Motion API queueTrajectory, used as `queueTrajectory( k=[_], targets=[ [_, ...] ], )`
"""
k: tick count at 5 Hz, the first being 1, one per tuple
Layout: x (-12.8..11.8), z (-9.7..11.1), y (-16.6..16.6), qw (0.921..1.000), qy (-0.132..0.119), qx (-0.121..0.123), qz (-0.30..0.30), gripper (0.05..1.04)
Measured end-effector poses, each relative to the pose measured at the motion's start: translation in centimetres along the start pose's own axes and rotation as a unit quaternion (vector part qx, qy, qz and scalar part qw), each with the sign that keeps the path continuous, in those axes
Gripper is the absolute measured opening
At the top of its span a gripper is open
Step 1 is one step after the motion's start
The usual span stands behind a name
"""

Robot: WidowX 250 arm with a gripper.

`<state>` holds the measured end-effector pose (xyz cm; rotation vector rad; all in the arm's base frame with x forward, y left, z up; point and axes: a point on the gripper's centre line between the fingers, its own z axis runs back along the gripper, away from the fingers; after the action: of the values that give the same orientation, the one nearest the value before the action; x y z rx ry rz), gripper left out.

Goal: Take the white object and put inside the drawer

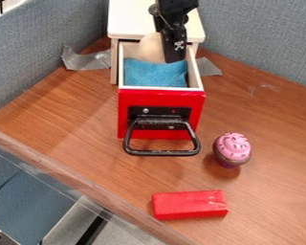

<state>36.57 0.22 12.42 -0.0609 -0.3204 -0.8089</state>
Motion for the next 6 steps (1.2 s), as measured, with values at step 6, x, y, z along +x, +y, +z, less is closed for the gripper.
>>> queueTrajectory(
  k=[6],
  targets=[
    [-0.7, 0.8, -0.3, 0.9984, 0.010, 0.015, 0.054, 1.000]
  ],
)
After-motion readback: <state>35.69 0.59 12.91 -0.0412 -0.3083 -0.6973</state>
